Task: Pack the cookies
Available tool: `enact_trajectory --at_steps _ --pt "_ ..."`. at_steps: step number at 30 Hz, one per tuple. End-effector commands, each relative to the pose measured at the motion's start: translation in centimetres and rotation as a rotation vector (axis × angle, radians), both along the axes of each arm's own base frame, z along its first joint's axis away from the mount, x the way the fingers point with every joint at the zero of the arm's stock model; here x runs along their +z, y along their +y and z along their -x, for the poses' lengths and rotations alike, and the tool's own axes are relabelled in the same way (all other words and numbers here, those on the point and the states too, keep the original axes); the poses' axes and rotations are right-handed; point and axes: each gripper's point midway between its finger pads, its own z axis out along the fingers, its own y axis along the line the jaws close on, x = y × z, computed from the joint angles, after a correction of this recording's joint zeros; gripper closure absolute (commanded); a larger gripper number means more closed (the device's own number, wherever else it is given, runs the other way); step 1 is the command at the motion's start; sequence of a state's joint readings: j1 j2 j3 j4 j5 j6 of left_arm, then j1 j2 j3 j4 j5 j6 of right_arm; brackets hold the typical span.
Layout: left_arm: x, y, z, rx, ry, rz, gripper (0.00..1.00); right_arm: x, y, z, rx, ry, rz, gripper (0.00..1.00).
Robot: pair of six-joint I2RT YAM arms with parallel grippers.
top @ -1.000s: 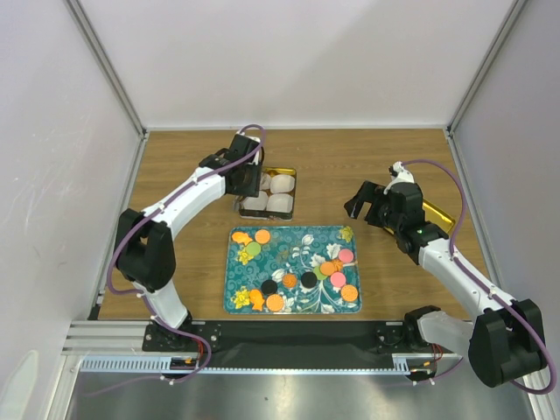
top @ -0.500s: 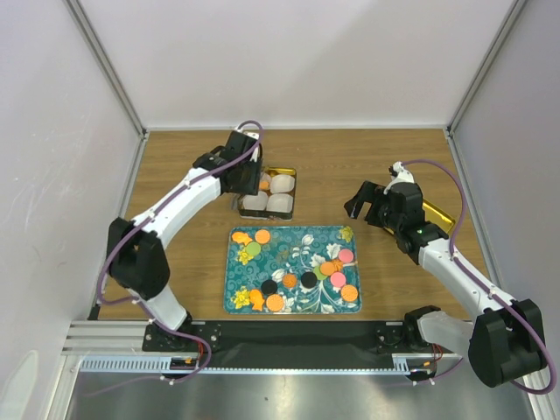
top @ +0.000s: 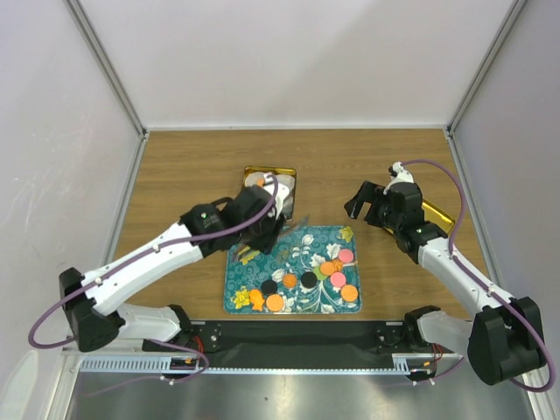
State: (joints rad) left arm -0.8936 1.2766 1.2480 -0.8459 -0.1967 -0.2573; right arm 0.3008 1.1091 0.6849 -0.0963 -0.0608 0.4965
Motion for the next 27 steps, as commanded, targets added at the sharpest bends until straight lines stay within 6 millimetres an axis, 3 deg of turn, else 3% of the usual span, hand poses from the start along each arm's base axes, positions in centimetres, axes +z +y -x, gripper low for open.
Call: enact_trajectory --at_steps 1,4,10,27 --pt "-0.7 -0.1 4.4 -0.078 0.069 0.002 0.45 0.4 0.0 -0.7 -0.004 -0.024 -0.003 0.0" --pt "-1.4 -0.6 7.0 -0.143 0.105 -0.022 0.44 0.4 0.0 -0.7 -0.002 -0.025 -0.001 0.0" --pt "-3.1 -1.6 10.2 -0.236 0.154 -0.081 0.43 0.1 0.0 -0.7 -0.001 -0.016 0.002 0.0" --pt "-5.5 -3.6 11.4 -0.324 0.193 -0.159 0.4 0.3 0.0 -0.6 -0.001 -0.02 0.002 0.0"
